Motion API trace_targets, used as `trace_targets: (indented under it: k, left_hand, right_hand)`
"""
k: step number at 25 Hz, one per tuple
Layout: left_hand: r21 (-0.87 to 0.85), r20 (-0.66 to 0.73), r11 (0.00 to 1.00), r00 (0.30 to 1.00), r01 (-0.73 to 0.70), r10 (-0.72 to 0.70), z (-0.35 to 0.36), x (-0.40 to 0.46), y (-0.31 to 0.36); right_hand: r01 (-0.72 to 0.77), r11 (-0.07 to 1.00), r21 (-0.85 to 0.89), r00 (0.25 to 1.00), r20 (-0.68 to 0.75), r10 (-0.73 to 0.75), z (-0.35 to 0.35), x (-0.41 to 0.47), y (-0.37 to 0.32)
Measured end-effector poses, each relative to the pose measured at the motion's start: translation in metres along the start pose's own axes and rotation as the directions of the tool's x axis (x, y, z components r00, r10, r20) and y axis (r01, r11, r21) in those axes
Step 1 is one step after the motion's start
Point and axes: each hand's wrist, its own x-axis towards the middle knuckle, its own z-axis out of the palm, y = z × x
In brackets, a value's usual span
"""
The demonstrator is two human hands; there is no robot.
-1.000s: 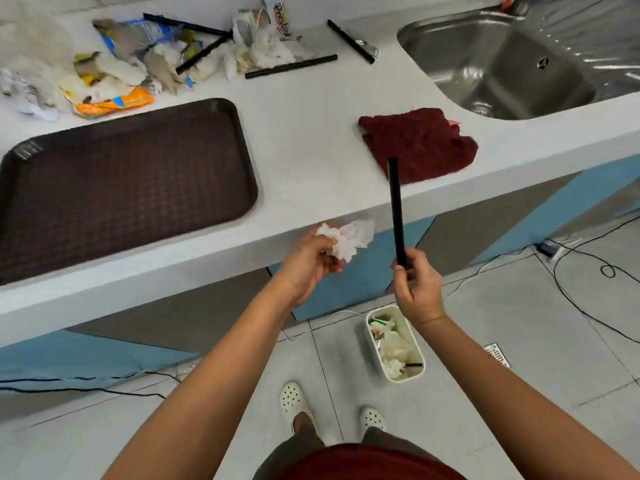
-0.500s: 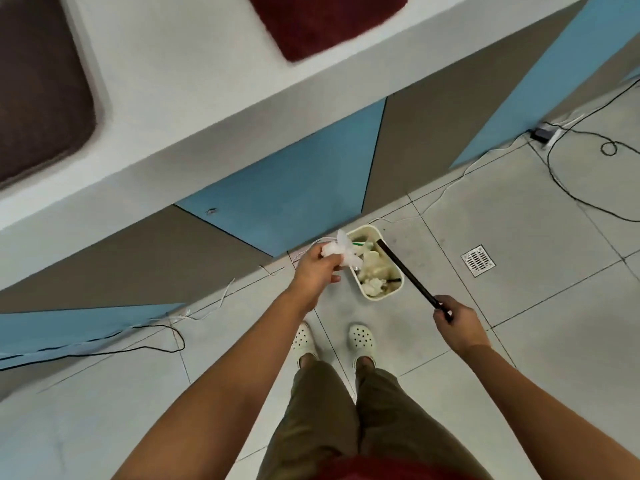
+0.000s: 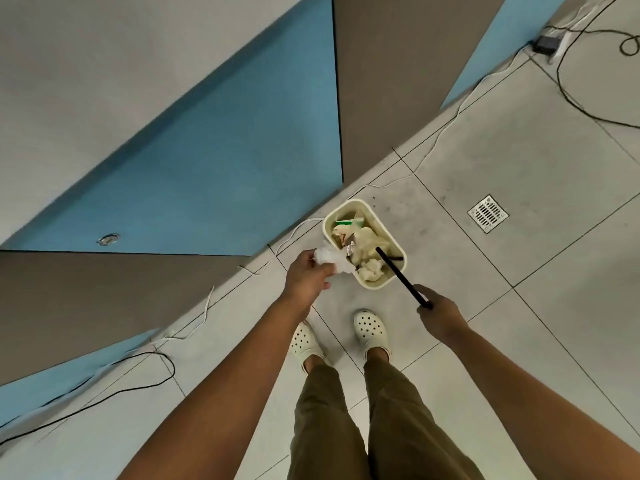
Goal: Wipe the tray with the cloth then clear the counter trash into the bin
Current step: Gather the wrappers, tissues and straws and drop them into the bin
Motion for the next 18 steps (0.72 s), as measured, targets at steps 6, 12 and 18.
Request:
trace_targets:
  k: [6,12,18]
  left_hand:
    - [0.078,0.019,0.996,0.999,0.035,-0.036,0.032,0.054,-0.029]
    - [0.067,0.042,0.994,0.995,0.085,-0.088,0.045,0.084,-0.051]
    - [0.018,0.057,0.996,0.994,0.089,-0.09,0.044,0.114,-0.05]
  right_hand:
    - [-0.073,0.997,-0.034,0.994,0.075,0.075,0.03,0.047,0.013]
    - [-0.133,0.99,-0.044,0.988,0.073,0.136,0.047,0.089,0.002]
    - [-0.211,0.973,-0.095,0.967,0.122,0.222,0.055,0.129,-0.014]
